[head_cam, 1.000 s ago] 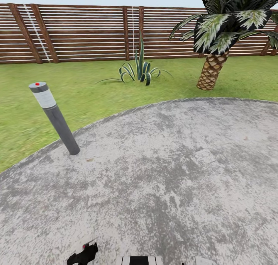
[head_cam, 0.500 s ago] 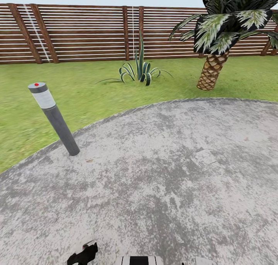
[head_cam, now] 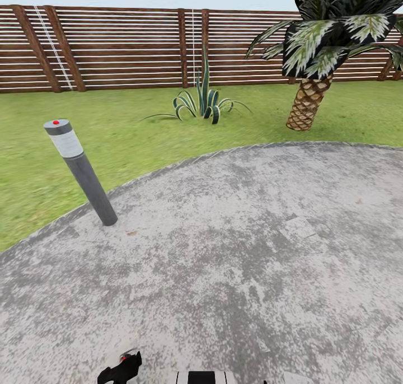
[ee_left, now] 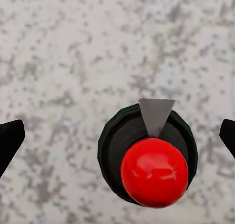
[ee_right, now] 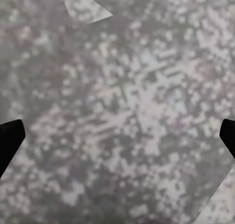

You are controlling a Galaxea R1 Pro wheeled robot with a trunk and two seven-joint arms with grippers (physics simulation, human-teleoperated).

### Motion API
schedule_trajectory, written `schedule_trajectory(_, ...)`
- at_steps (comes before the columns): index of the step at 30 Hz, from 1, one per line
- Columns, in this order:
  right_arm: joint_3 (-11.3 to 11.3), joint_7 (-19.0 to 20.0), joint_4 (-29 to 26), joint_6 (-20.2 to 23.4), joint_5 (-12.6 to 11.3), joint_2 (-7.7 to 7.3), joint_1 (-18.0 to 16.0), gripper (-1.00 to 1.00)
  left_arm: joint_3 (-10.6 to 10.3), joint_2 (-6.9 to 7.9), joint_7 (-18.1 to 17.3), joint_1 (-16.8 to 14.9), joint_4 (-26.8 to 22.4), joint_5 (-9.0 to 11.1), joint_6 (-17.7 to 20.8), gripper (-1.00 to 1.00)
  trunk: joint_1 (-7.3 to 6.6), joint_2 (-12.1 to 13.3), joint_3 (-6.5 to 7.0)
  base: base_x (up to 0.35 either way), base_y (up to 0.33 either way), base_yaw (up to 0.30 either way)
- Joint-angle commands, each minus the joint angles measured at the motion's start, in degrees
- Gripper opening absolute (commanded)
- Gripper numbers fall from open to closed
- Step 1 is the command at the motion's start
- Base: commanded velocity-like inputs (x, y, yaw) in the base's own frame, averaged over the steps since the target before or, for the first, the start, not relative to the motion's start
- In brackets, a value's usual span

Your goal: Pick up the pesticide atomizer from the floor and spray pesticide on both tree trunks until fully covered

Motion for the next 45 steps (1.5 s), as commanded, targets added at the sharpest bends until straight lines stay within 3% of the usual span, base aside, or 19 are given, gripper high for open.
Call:
schedule_trajectory(1,-0.19,-0.05,0.04,-0.22,-0.01,0.03,-0.03,1.00,-0.50,-0.02,0.28,-0.03,0.02,0.40,-0.17,1.00,-0.01,-0.01,-0.04,0.000,0.006,0.000)
schedule_trajectory(45,-0.19,-0.06,0.04,-0.22,0.05,0.03,-0.03,1.00,-0.50,0.00,0.28,-0.04,-0.04,0.43,-0.17,1.00,-0.01,-0.01,-0.04,-0.007,-0.004,0.000)
